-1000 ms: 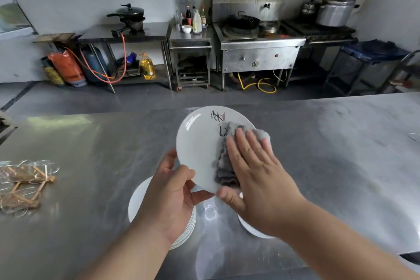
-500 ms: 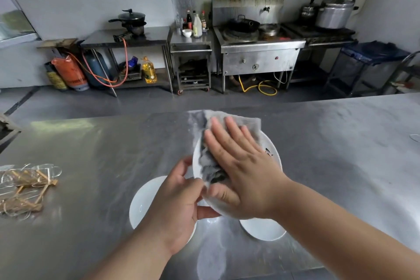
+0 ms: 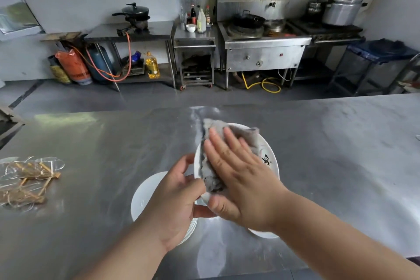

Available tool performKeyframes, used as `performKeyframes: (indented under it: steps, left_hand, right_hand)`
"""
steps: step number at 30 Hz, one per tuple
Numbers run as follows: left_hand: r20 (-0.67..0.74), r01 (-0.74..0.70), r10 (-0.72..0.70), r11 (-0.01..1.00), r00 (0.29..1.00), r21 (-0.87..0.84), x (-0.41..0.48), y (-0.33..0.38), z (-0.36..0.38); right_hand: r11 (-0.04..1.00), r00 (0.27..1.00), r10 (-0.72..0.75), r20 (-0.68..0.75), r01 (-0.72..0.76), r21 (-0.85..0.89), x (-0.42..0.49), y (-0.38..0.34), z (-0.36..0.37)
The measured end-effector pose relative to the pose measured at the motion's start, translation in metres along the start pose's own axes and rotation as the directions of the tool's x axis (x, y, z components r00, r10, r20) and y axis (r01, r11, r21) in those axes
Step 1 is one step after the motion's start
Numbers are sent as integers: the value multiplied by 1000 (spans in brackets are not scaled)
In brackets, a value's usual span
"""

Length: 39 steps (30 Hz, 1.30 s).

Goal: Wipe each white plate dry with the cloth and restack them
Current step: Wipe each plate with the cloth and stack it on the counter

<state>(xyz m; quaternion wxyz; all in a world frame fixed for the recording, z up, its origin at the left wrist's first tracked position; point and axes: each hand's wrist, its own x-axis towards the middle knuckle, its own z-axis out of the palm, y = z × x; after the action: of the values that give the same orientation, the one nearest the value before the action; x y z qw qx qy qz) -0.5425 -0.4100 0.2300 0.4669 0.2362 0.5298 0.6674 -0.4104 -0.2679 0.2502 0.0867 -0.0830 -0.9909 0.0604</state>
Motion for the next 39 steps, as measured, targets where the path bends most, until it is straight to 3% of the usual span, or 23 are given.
performKeyframes:
  steps: [3, 7, 10, 15, 20, 26, 30, 32, 35, 37, 39]
  left_hand:
    - [0, -12, 12, 1000, 1000, 4, 0, -2, -1]
    - [-62, -30, 24, 996, 998, -90, 4, 4, -3]
    - [-131, -56, 38, 990, 991, -132, 10, 12, -6]
    - [-115, -2, -10, 995, 993, -96, 12, 12, -5]
    - [-114, -30, 14, 990, 993, -141, 16, 12, 4]
    - [-169, -144, 103, 956, 980, -255, 21, 15, 8]
    - [-78, -102, 87, 972, 993, -213, 17, 6, 16]
    - [-20, -85, 83, 977, 996, -195, 16, 10, 15]
    - [13, -2, 6, 969, 1000, -248, 19, 33, -1]
    - [63, 94, -83, 975, 995, -202, 20, 47, -14]
    - [85, 96, -86, 987, 993, -128, 21, 53, -21]
  right_hand:
    - [994, 994, -104, -29, 103, -34, 1, 7, -1]
    - [976, 986, 167, -21, -168, -137, 3, 35, -15]
    - [947, 951, 310, -5, -309, -86, -12, 29, 0]
    - [979, 979, 201, 17, -200, -35, -28, 20, 23]
    - [968, 975, 214, -65, -221, -118, -2, 48, -12]
    - [965, 949, 241, -202, -212, 157, -32, -9, 22]
    - [945, 900, 276, -337, -191, 266, -33, -14, 23]
    - [961, 893, 225, -391, -137, 239, -25, 3, 7]
    - [995, 912, 22, -409, 19, 96, -20, 26, -8]
    - [996, 930, -77, -359, 90, 19, -20, 38, -14]
    - [995, 955, -100, -280, 98, -21, -16, 48, -23]
